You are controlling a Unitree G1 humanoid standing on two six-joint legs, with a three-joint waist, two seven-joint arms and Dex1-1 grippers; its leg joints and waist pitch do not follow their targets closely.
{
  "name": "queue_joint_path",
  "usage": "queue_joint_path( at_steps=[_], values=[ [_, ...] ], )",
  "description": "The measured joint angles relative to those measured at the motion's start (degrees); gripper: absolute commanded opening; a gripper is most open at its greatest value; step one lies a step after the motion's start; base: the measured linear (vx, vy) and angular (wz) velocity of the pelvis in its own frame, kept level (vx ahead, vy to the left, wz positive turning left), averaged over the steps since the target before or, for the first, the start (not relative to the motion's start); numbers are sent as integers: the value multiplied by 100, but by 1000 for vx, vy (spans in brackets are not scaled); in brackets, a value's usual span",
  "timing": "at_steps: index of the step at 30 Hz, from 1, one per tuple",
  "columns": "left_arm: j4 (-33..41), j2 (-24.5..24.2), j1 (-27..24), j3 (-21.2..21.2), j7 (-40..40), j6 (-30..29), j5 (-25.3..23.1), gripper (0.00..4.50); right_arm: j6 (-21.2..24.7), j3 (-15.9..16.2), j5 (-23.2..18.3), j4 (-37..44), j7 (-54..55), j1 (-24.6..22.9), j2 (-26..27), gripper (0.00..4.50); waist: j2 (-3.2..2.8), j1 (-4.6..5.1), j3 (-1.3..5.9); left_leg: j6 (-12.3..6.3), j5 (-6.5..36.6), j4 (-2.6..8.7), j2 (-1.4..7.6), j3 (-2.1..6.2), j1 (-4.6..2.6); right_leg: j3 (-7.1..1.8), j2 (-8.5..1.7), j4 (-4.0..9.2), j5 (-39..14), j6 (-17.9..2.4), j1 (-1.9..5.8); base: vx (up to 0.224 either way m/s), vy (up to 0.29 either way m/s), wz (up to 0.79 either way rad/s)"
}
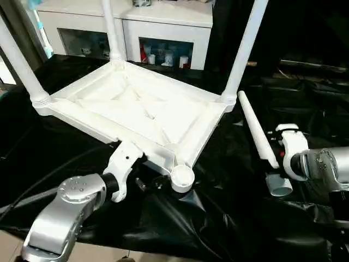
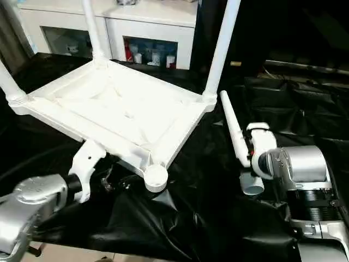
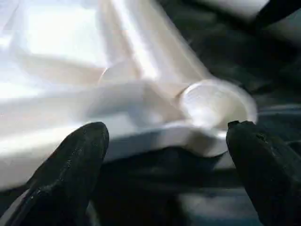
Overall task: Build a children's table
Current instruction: Pick table leg
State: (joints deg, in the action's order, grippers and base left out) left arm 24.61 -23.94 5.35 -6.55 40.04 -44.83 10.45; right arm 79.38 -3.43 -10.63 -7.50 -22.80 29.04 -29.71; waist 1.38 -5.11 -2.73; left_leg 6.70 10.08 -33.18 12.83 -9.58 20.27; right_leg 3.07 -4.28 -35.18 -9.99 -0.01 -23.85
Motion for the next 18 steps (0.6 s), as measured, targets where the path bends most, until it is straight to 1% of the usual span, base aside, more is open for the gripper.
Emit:
queue_joint_path(
  at_steps=[2,5,8,10,13,16,18],
  values=[
    [128,-87,126,-4,148,-62,154,450,-12,-1,2,-221,-3,1,0,412,3,-3,1,1,-1,-4,2,0,-6,0,2,-7,-1,1,1,0,0,0],
    [299,-117,314,-3,222,-92,279,450,-57,8,3,-449,-13,-1,1,372,-4,2,1,1,-1,-10,1,-4,-8,-7,2,-12,0,1,3,0,0,0],
    [318,-119,374,-3,227,-101,347,450,-115,9,-5,-501,-14,0,1,362,-3,21,2,1,-1,-10,2,-7,-7,-11,4,-14,0,2,5,0,0,0],
    [318,-138,394,-3,233,-101,363,450,-126,9,-12,-566,-16,0,2,332,-4,19,2,1,-1,-10,2,-7,-8,-11,4,-15,-3,6,5,0,0,0],
    [317,-252,397,-5,313,-122,428,450,-216,6,-21,-700,-20,1,1,314,1,10,5,1,-1,-12,2,-7,-13,-11,4,-16,-4,7,8,0,0,0],
    [316,-318,417,-15,390,-155,527,450,-365,-19,-25,-899,-70,16,1,277,18,12,15,1,0,-18,2,-7,-16,-11,4,-15,-4,7,23,0,0,0],
    [316,-377,428,-47,467,-158,576,450,-463,-63,-27,-1034,-104,25,1,272,20,12,17,1,0,-28,2,-5,-22,-11,4,-15,-7,12,37,0,0,0]
  ],
)
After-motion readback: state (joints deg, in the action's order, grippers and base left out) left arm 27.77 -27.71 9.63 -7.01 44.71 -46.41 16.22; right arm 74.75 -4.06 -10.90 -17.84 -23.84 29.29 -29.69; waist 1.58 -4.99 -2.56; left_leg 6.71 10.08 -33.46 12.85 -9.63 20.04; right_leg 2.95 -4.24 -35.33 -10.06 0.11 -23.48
